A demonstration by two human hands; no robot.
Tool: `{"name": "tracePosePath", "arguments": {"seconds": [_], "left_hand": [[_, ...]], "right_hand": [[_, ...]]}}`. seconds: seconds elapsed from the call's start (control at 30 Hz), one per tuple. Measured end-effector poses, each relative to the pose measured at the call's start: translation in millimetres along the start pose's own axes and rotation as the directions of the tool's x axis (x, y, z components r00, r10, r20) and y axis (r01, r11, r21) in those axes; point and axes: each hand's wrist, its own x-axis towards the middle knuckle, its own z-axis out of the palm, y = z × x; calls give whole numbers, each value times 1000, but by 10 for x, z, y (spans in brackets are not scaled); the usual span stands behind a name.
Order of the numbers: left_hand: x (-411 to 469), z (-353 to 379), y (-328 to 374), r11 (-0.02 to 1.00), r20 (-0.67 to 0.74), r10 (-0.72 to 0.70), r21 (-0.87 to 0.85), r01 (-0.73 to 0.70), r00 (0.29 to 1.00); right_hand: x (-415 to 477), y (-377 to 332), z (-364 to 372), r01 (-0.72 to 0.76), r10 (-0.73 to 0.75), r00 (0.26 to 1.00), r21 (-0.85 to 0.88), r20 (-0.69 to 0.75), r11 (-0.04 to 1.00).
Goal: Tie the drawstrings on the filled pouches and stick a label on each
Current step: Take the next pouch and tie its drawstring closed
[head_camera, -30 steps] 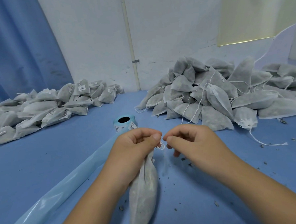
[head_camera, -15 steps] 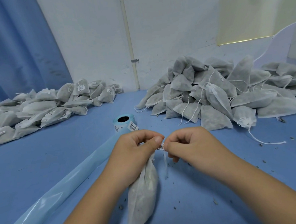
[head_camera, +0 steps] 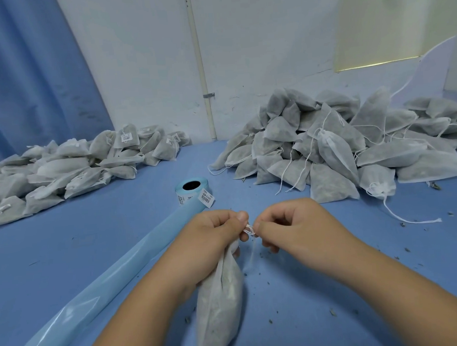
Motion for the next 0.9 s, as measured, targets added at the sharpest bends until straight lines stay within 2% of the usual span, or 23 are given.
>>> {"name": "tracePosePath", "arguments": {"seconds": [0.17,0.33,0.5,0.73,0.9], "left_hand": [[-3,6,3,967,122,-119,-209,142,985],[38,11,-25,939,143,-121,-304,160,982],[48,26,-44,923,113,-130,-348,162,985],[60,40,-44,911,12,-129,-393,123,992],[34,42,-42,940,7,-82,-333,80,997]], "right_hand": [[-5,12,44,74,-78,996,-58,-54,996],[-17,-8,58,181,-207,961,-149,-182,972],[-50,-27,61,294,-351,924,-306,-149,905],[-52,-11,78,304,-387,908,-386,-158,871],[-42,4,81,223,-318,920,-361,-228,905]]}}
